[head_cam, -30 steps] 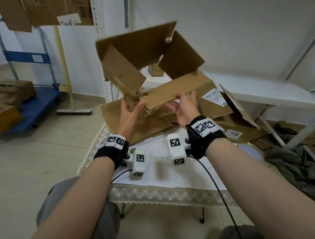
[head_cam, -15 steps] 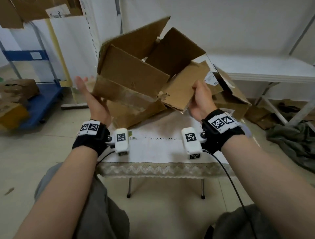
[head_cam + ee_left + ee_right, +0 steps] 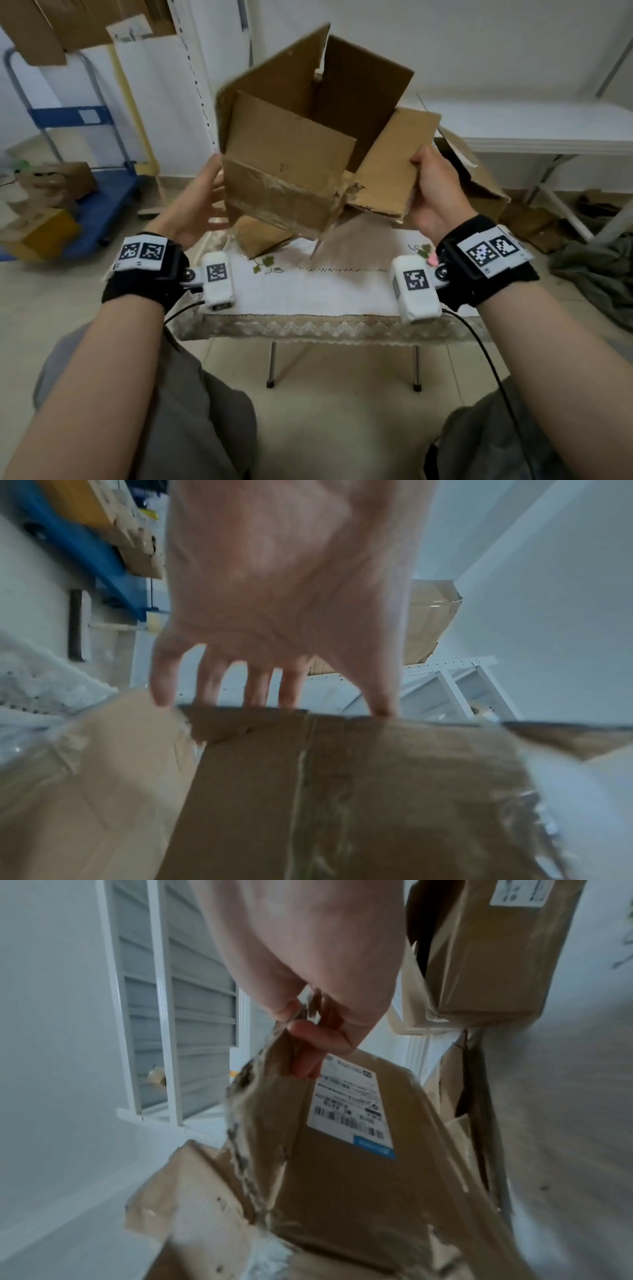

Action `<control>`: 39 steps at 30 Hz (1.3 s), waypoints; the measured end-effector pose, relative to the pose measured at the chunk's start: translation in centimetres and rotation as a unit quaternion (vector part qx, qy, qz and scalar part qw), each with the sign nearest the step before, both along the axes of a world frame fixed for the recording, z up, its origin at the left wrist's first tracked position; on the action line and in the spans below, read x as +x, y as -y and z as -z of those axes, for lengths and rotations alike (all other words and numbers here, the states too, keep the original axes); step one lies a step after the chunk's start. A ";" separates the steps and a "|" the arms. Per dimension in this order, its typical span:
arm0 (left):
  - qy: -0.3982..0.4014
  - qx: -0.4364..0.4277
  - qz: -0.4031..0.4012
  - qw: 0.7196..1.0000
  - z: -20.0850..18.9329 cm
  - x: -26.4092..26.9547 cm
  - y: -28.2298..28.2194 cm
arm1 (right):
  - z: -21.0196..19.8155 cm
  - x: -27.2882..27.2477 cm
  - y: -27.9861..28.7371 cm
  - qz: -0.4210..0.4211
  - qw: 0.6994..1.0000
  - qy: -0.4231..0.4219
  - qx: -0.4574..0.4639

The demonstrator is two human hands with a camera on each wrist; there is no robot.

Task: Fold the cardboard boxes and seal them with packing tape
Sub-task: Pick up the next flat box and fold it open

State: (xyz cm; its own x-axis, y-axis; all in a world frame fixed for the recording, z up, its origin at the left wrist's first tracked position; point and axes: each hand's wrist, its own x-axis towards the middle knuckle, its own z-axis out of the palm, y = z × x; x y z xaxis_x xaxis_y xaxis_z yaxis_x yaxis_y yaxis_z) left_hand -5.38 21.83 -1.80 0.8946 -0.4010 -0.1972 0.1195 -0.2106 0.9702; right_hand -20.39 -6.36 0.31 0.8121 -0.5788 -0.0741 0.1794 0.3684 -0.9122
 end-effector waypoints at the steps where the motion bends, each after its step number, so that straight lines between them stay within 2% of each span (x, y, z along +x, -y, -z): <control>1: -0.023 0.006 0.037 0.999 -0.2 -0.5 0.4 | -0.3 -0.1 0.1 0.004 1.000 -0.011 0.003; 4: -0.073 0.014 0.100 0.992 -0.2 -2.0 1.5 | -0.8 -0.7 0.3 0.015 0.998 -0.060 -0.012; 7: -0.089 -0.026 0.099 0.991 -0.2 -2.5 2.1 | -1.2 -1.2 0.1 -0.022 0.996 -0.081 -0.001; 9: -0.091 -0.049 0.109 0.989 -0.2 -2.3 2.0 | -1.3 -1.4 0.1 -0.073 0.995 -0.069 0.010; 12: -0.069 -0.108 0.127 0.983 -0.4 -2.0 1.8 | -1.4 -1.4 0.5 -0.134 0.991 0.005 0.030; 16: 0.020 -0.136 0.141 0.980 -1.2 -2.1 2.2 | -1.9 -0.7 0.1 -0.153 0.987 0.025 -0.040; 19: 0.159 -0.109 0.063 0.979 -1.3 -2.7 3.3 | -1.9 -0.2 -0.9 -0.127 0.986 0.042 -0.101; 22: 0.308 -0.111 0.020 0.945 -0.8 -3.3 4.3 | -1.6 0.1 -1.5 -0.083 0.984 0.069 -0.143; 24: 0.357 -0.101 0.007 0.928 -0.6 -3.3 4.7 | -1.4 0.3 -1.7 -0.062 0.983 0.072 -0.158; 28: 0.324 -0.137 -0.031 0.936 -1.0 -3.0 4.6 | -1.3 0.4 -1.9 -0.019 0.984 0.038 -0.174; 32: 0.351 -0.082 -0.106 0.927 -0.8 -2.7 4.4 | -0.9 0.3 -0.9 0.004 0.987 0.049 -0.154; 36: 0.335 -0.081 -0.107 0.933 -0.8 -2.5 4.4 | -1.2 0.1 -0.3 -0.003 0.986 0.043 -0.161; 39: 0.308 -0.104 -0.079 0.942 -0.8 -2.1 4.0 | -1.4 0.0 -0.2 0.006 0.984 0.034 -0.173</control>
State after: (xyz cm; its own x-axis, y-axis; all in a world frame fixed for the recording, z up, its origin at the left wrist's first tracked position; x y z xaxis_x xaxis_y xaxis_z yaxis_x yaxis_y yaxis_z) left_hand -7.47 17.86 -1.04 0.8653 -0.2262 0.4473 -0.4661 -0.0344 0.8841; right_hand -20.40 -6.15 1.68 0.8014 -0.5691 0.1843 0.2474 0.0348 -0.9683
